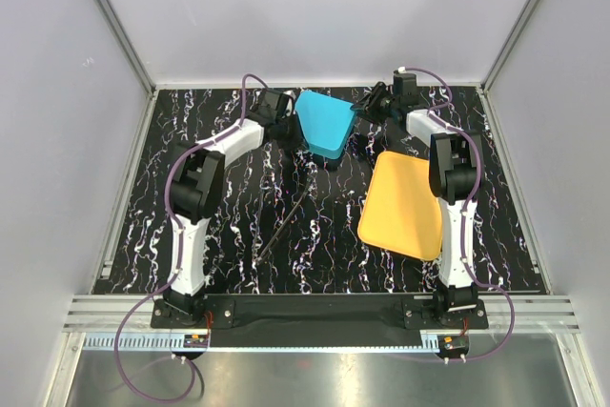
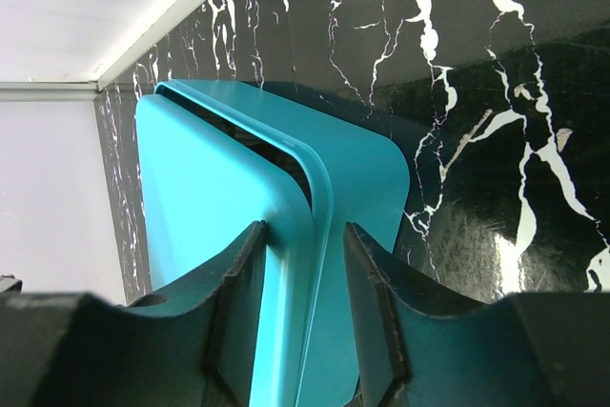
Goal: Pack the chocolate
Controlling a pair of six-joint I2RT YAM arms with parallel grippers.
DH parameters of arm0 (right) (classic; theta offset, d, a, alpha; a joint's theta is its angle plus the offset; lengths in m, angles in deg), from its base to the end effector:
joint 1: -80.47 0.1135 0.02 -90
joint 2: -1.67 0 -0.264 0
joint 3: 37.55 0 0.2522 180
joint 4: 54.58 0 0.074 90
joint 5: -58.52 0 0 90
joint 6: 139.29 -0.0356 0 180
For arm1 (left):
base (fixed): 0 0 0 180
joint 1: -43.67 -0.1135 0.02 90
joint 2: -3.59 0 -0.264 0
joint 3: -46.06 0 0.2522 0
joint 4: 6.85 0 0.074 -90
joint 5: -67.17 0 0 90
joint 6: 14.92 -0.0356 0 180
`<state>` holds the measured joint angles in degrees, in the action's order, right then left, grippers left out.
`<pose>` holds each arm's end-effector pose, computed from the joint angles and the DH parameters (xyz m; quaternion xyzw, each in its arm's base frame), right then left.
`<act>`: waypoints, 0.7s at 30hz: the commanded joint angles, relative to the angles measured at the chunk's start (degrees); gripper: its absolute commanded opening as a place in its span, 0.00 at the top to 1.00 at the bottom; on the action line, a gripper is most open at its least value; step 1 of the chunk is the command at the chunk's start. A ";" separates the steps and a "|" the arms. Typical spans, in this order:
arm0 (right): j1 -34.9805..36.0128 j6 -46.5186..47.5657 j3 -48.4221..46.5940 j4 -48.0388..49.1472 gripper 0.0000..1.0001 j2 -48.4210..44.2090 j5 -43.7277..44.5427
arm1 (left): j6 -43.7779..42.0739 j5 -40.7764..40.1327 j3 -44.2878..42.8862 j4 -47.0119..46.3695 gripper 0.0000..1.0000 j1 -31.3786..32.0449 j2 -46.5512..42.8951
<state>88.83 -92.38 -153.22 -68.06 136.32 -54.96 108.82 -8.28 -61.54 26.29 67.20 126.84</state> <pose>0.5263 0.0917 0.1620 0.1627 0.8483 0.3652 0.3471 0.4357 -0.1995 0.1847 -0.0382 0.9288 -0.2713 0.2496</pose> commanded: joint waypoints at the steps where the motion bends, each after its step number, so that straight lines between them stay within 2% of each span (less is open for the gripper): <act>1: 0.17 1.08 1.01 -0.89 0.53 -2.72 -0.16 | 0.72 0.22 -3.10 -4.88 0.86 0.03 -0.02; 13: 0.08 1.87 2.42 2.54 0.49 -6.06 -0.07 | 0.01 0.84 -6.17 -4.00 0.86 0.03 1.92; 17: 0.17 2.39 2.68 2.01 0.50 -7.12 0.63 | -0.42 0.22 -6.00 -3.56 0.86 0.03 1.92; 21: 0.17 3.45 2.15 -0.70 0.59 -8.61 1.77 | -0.51 0.31 -6.09 -3.29 0.86 0.03 2.09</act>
<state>88.83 -90.80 -150.40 -68.31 133.11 -54.63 109.01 -8.06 -64.82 26.18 67.20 128.63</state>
